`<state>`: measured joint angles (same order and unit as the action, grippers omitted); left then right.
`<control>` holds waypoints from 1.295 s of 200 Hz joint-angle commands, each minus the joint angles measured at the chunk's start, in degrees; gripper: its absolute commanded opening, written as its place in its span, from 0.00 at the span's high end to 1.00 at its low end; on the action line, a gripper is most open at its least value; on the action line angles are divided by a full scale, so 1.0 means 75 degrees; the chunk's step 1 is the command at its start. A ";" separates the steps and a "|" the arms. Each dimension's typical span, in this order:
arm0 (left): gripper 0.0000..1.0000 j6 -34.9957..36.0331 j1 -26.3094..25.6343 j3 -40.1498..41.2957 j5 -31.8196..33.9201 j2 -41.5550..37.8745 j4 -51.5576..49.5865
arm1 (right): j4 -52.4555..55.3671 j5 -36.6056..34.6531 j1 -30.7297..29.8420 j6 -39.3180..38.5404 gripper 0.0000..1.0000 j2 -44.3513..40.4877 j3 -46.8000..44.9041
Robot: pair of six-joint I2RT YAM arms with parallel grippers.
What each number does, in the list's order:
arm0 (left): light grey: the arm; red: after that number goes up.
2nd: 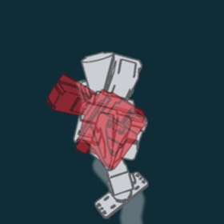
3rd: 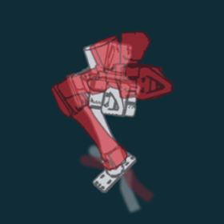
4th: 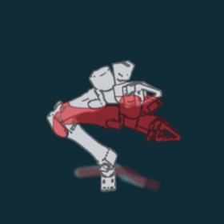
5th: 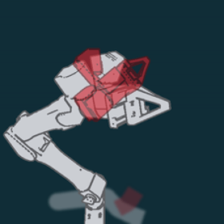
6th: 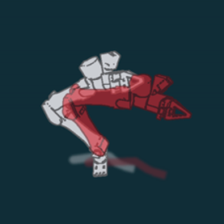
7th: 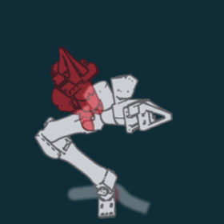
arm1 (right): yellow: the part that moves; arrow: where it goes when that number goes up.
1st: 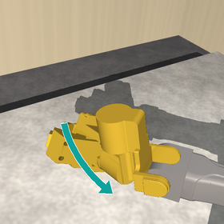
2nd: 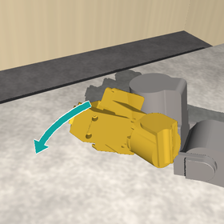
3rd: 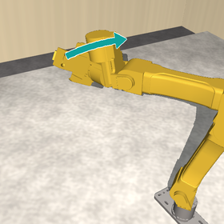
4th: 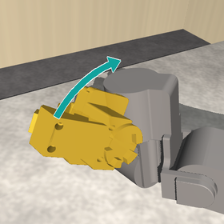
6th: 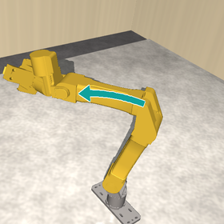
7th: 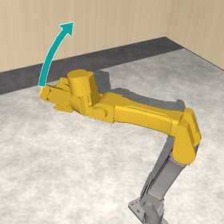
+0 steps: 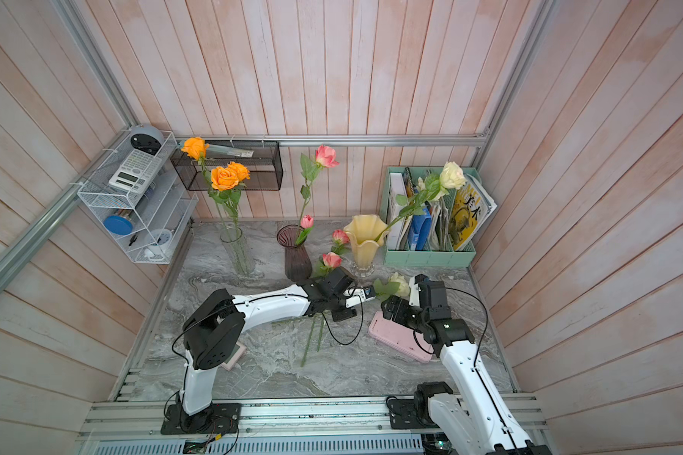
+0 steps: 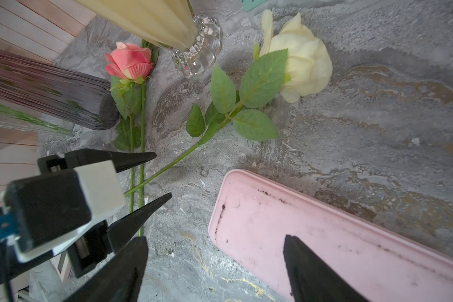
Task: Arrange the flowers in different vases according to their colors
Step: Pick up the flower at the center of the board.
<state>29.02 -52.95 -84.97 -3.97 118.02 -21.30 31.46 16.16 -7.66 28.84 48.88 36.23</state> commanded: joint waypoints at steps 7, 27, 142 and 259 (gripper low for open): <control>0.46 0.0352 0.0001 -0.0452 0.0240 0.0451 -0.0596 | -0.0054 0.0199 0.0040 -0.0072 0.12 -0.0086 -0.0195; 0.47 0.0413 0.0017 -0.0779 0.0413 0.0786 -0.0916 | -0.0110 0.0247 0.0049 -0.0095 0.12 -0.0116 -0.0251; 0.80 0.0248 0.0170 -0.1245 0.0616 0.1550 -0.1367 | -0.0235 0.0481 0.0057 -0.0095 0.12 -0.0356 -0.0393; 1.00 -0.1087 0.0229 -0.0709 0.0681 -0.0536 -0.1182 | -0.0170 0.0642 0.0050 -0.0100 0.12 -0.0635 -0.0200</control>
<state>25.17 -51.42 -92.58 2.76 123.02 -30.46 30.04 19.62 -7.66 28.64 45.28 33.56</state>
